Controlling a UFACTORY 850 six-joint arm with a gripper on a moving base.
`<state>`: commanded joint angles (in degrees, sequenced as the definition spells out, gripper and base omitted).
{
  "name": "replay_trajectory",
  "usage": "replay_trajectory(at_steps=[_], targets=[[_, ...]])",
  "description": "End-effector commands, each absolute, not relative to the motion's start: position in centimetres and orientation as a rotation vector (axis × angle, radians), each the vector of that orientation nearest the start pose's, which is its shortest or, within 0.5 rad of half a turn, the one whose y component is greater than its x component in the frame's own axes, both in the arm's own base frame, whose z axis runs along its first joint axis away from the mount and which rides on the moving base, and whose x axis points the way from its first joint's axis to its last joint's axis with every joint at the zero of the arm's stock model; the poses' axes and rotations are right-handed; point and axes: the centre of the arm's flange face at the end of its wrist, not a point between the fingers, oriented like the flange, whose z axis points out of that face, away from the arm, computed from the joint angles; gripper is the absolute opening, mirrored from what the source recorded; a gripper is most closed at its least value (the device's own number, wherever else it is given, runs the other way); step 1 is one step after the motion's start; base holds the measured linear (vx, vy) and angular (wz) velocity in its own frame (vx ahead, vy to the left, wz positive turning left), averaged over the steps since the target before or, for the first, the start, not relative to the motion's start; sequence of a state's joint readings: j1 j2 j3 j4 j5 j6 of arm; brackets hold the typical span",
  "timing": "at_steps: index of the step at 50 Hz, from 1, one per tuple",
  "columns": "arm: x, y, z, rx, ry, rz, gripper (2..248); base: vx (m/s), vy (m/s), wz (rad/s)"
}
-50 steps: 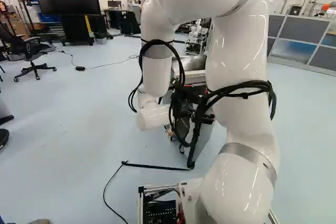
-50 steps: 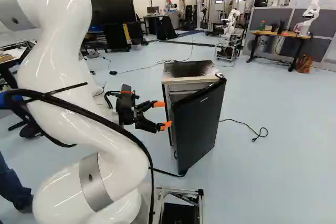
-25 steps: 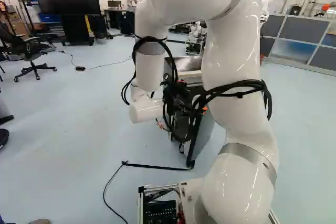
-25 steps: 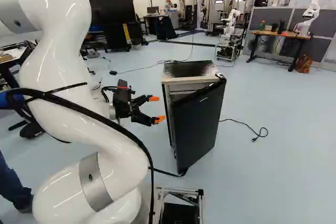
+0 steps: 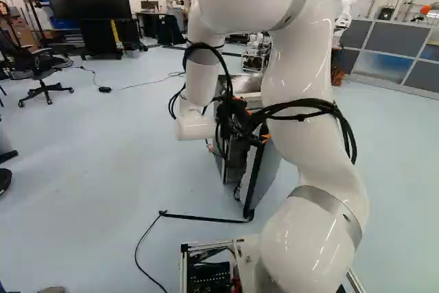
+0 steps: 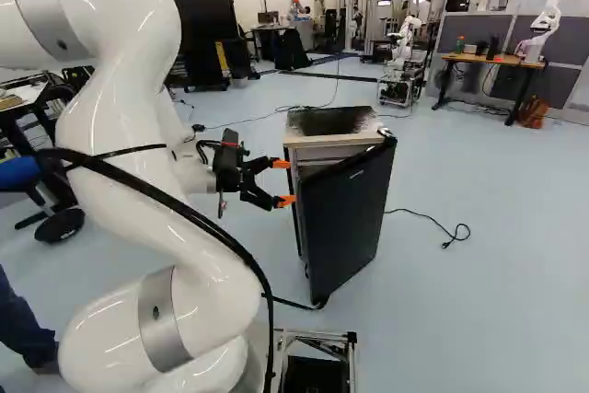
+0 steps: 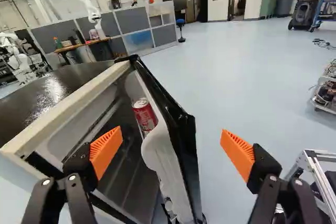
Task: Grab a drink from the fridge
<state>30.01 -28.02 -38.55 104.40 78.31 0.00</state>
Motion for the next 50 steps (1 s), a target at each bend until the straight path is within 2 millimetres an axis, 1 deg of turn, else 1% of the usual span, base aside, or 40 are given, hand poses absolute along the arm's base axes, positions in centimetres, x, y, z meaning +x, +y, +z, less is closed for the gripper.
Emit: replay_trajectory(at_steps=[17,25,38,43,50], targets=[[40.1,9.1,29.6,1.477,-1.441,1.348,247,0.000,0.000,0.000],[41.2,8.0,29.6,1.446,-1.474,1.332,247,0.000,0.000,0.000],[42.7,6.8,27.9,1.423,-1.487,1.290,247,0.000,0.000,0.000],[43.0,6.3,27.3,1.407,-1.507,1.259,247,0.000,0.000,0.000],[43.2,5.1,26.9,1.364,-1.563,1.199,247,0.000,0.000,0.000]])
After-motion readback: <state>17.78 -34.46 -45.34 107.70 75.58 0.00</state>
